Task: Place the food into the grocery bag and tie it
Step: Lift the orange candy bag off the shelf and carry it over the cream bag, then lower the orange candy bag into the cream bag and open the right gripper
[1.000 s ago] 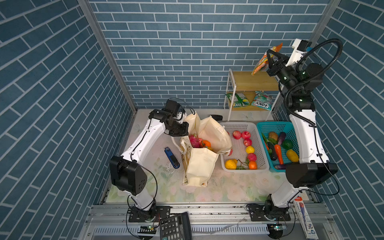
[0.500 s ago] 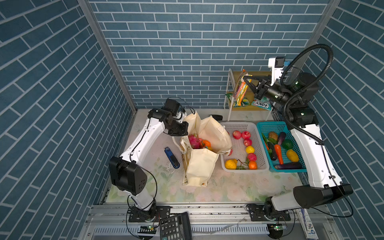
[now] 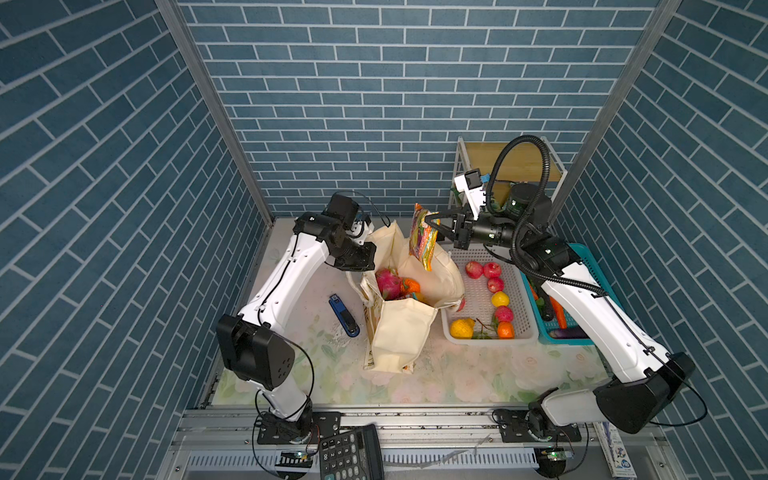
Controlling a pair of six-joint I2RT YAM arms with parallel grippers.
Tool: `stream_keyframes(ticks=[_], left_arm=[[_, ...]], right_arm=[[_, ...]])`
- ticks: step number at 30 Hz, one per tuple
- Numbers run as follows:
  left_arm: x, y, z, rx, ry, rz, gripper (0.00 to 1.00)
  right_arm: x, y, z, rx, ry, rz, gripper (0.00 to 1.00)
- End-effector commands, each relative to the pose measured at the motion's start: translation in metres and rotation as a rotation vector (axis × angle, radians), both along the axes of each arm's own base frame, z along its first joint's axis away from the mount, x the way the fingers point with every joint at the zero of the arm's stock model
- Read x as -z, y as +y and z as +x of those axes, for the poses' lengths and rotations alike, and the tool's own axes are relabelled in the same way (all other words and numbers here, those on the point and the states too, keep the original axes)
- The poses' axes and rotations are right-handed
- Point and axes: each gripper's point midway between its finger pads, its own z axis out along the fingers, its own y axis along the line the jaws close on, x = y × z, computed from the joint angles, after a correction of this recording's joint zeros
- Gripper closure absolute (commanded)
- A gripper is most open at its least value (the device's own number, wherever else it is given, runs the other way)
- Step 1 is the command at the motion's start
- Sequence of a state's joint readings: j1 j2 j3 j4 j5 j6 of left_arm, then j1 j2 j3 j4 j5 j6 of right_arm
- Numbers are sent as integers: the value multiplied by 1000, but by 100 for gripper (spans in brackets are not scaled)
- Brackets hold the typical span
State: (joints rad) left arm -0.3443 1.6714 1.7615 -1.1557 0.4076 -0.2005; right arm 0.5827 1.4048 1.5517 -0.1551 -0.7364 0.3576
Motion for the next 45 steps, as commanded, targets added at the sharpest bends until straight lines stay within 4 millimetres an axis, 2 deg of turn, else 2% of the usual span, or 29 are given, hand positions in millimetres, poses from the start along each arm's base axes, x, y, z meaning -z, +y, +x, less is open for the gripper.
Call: stream_keyframes(ticks=[1, 8, 22, 33, 45], left_arm=[[-9, 3, -3, 9, -22, 2, 95], [-10, 5, -4, -13, -35, -2, 95], [-10, 6, -4, -23, -42, -2, 95], [-9, 7, -5, -14, -51, 4, 95], [-13, 10, -6, -26, -70, 2, 95]], right_arm=[[-9, 8, -11, -31, -75, 7, 100], [30, 25, -16, -89, -26, -104, 100], [90, 44, 0, -97, 36, -213, 100], [119, 54, 3, -94, 62, -270, 100], [165, 59, 8, -117, 128, -338, 100]])
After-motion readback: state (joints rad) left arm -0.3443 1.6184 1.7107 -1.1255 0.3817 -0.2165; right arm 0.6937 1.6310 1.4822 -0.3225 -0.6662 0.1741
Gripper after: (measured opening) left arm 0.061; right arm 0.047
